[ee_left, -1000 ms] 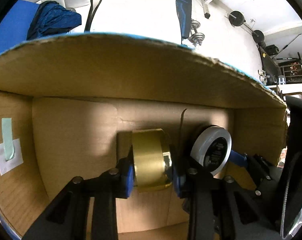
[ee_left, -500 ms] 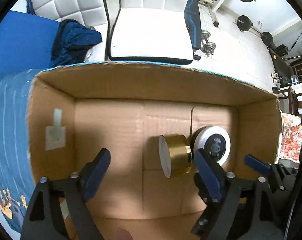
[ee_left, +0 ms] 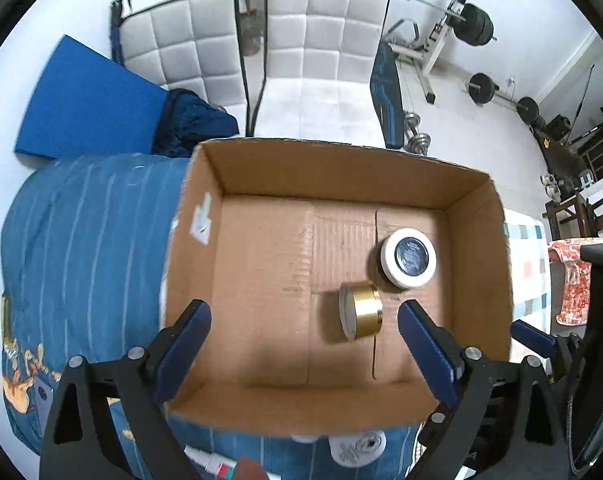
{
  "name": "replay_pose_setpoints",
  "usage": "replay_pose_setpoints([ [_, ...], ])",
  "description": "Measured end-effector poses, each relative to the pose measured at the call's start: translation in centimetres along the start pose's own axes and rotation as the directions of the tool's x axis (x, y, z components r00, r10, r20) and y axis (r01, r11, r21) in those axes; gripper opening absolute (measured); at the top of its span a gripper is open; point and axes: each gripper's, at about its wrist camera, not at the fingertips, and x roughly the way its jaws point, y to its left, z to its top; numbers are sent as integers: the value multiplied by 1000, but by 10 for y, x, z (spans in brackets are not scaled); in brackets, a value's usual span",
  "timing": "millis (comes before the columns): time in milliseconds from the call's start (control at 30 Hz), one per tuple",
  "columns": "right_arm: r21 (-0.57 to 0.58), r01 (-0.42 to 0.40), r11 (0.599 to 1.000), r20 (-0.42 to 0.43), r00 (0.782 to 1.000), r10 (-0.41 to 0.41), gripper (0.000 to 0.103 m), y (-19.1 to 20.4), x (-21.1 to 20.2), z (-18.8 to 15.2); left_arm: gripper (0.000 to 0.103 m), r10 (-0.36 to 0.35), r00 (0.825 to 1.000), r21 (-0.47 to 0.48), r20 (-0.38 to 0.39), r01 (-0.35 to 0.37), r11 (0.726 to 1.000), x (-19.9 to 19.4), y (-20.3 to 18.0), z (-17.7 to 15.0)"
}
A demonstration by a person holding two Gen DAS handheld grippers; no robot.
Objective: Organize rigid objects
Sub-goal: 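Carry both items into the cardboard box and open both tools to release, then grasp the white cream jar with the left tool while the right tool grasps the silver mesh tin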
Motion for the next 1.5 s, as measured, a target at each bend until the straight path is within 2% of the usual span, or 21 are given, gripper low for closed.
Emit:
replay_pose_setpoints([
  [400,-23,-9,1000,158,987,12,103,12,-101,-72,96,17,992,8,123,-18,1000,-85,4,-60],
  [533,-22,-28,999,185,982,31,103,12,-131,-99,96,-4,990,4,141,3,1000,-107,2,-77],
  [733,-6,-76,997,177,981,76,103,0,-149,-135,96,-37,991,-24,130,40,999,-126,8,-104],
  [833,31,-69,997,161,985,64,103,-22,-146,-150,96,-9,996,-51,87,13,999,-111,18,-117],
  [900,65,-58,996,141,989,48,103,-40,-137,-159,96,-2,1000,-72,27,4,997,-88,23,-129],
  [1033,160,-24,987,48,999,16,103,-90,-90,-171,96,-14,994,-81,-106,6,997,-32,13,-149],
  [1133,215,-20,976,-7,1000,21,103,-121,-54,-172,96,-29,980,-56,-198,18,998,12,-8,-158],
  [1267,266,-2,964,-59,998,18,103,-151,-8,-169,96,-28,951,-4,-308,28,1000,70,-43,-166],
  [1433,289,-6,957,-120,992,42,103,-162,43,-157,96,3,923,45,-386,15,999,120,-70,-172],
  [1500,295,-12,956,-142,988,56,103,-161,60,-153,89,12,913,58,-407,13,998,135,-77,-175],
])
